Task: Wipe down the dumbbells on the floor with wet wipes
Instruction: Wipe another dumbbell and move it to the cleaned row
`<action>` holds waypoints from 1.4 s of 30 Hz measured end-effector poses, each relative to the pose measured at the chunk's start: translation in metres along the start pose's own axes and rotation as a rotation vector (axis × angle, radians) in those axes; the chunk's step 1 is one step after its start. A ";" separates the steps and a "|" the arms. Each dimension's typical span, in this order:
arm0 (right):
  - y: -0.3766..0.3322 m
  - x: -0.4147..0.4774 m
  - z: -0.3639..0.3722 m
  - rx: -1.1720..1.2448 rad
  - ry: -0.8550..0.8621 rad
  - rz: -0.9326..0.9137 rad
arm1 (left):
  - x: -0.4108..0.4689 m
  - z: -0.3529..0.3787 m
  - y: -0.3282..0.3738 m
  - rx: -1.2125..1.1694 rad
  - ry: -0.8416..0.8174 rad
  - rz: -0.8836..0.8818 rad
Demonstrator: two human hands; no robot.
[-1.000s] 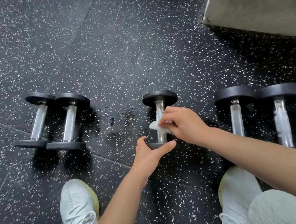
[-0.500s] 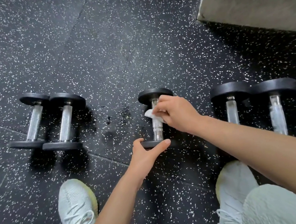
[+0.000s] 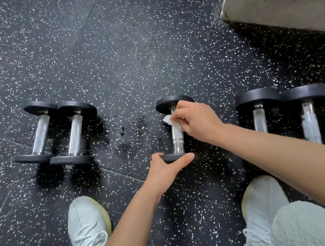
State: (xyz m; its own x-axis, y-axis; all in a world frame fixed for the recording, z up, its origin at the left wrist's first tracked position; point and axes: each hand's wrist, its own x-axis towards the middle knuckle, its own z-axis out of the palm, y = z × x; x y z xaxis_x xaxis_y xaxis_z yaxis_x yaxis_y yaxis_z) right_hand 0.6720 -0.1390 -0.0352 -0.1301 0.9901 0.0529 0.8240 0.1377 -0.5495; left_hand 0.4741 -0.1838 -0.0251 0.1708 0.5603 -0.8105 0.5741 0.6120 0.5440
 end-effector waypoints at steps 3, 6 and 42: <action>-0.003 -0.021 0.000 0.048 -0.101 -0.061 | 0.001 0.003 -0.001 -0.001 0.002 0.012; -0.005 -0.041 0.000 0.063 -0.285 -0.182 | 0.002 0.005 -0.003 -0.009 0.013 0.025; 0.017 -0.010 0.002 -0.383 0.026 -0.018 | -0.008 0.043 0.007 0.022 0.086 0.117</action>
State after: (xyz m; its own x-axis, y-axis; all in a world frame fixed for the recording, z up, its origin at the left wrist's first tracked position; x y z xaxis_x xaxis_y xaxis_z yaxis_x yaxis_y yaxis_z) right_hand 0.6858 -0.1465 -0.0465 -0.1363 0.9871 0.0838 0.9688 0.1505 -0.1970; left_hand 0.5110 -0.2078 -0.0246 0.1690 0.6734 -0.7197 0.5715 0.5280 0.6282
